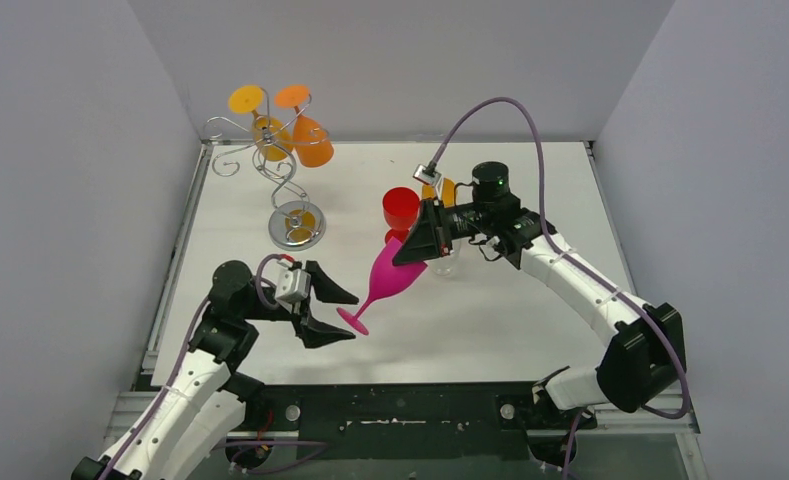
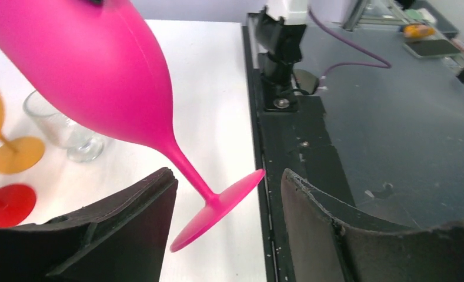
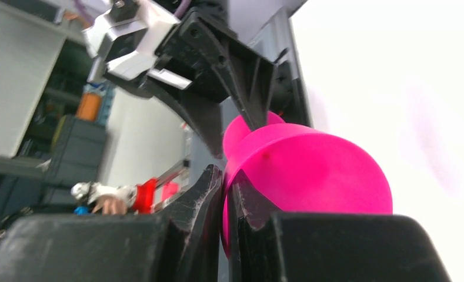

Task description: Take the wine glass off the wine glass rack

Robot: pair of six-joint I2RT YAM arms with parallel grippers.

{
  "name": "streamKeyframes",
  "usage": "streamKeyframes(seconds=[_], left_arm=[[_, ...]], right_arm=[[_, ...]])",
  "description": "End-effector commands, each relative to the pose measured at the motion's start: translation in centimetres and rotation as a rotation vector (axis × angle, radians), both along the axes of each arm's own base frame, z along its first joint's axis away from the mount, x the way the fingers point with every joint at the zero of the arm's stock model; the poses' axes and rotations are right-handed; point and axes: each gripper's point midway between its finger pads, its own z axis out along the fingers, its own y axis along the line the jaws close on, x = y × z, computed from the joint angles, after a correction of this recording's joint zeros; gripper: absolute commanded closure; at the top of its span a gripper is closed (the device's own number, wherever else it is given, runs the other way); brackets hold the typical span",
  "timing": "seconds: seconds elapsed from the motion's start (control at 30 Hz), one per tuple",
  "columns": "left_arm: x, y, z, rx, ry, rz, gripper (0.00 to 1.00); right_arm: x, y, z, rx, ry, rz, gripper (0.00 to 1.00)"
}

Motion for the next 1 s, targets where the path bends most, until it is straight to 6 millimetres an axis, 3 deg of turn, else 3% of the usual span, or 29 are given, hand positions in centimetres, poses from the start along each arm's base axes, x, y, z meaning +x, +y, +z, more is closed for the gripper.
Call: streamKeyframes(seconds=[0.0, 0.13, 0.3, 0.4, 0.53, 0.67, 0.97], left_arm=[[2.7, 0.8, 1.1, 0.02, 0.019, 0.178, 0.3], [4.4, 1.7, 0.4, 0.061, 0.071, 0.306, 0.23], [6.9, 2.9, 1.1, 0.035, 0.128, 0.501, 0.16], [8.7, 4.1, 2.1, -0.007, 0.178, 0.658, 0.03], [10.6, 5.9, 2.5, -0.07, 0.279, 0.839, 0.03], [11.4, 6.1, 2.6, -0.084, 0.348, 0.874, 0.02], [12.7, 8.0, 3.0, -0.079, 0.361, 1.008, 0.03]], right_arm=[[2.3, -0.2, -1.1, -0.139, -0.164, -0.149, 1.0], [4.3, -0.9, -3.3, -0.276, -0.198, -0.264, 1.0], [6.8, -1.7, -5.0, -0.432, -0.289, -0.426, 1.0], [7.6, -1.7, -5.9, -0.546, -0.409, -0.505, 1.0], [8.8, -1.8, -7.1, -0.706, -0.571, -0.62, 1.0], [10.2, -2.2, -7.8, -0.786, -0.614, -0.711, 1.0], [11.2, -0.5, -9.9, -0.873, -0.665, -0.694, 1.0]])
